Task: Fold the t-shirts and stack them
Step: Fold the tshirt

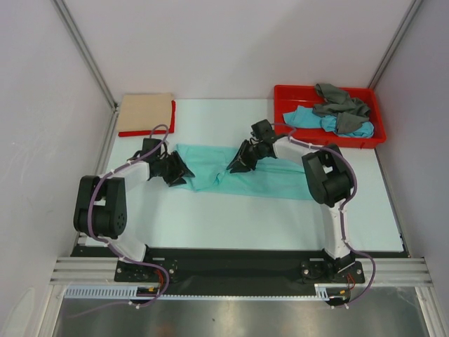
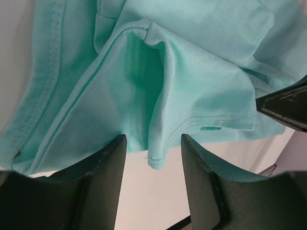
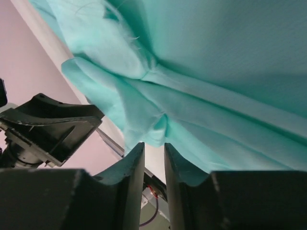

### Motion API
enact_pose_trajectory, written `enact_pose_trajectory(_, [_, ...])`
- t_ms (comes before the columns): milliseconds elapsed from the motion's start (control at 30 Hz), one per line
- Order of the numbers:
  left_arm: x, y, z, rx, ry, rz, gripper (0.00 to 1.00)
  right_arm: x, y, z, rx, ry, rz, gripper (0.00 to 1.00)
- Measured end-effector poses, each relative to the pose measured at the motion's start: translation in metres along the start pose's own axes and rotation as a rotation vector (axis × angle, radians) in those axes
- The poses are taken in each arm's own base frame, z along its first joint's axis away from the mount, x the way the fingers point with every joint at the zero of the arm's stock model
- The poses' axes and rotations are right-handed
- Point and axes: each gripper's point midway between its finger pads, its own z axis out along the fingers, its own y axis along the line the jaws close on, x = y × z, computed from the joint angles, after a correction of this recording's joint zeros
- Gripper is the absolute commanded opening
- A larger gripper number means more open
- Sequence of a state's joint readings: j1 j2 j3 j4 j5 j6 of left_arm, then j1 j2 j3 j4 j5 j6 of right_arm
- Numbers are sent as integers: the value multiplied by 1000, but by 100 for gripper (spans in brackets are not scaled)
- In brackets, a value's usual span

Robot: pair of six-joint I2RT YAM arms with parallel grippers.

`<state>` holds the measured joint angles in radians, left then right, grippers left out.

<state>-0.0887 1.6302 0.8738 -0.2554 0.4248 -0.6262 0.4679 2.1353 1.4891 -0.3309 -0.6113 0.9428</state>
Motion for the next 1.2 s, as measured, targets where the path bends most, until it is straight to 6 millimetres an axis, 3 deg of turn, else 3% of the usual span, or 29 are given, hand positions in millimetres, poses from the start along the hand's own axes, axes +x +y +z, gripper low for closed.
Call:
enact_pose_trajectory(133, [1,1,1,-3,4,7,47,8,14,4,-24,14,-16,11])
enact_pose_trajectory(333, [2,3,2,-4,9,25,49,21,28,12,-57,44,-31,10])
enact_pose_trajectory(567, [4,7,8,-11,30,30,51,19,38,26,-70,51,-50,9])
enact_pose_trajectory(900, [3,6,12,-3,49,40,51,24,10,41,15,83,-60,10])
enact_pose_trajectory(1200, [5,6,15,5,69,37,51,28,-25,34,162,94,-139,13])
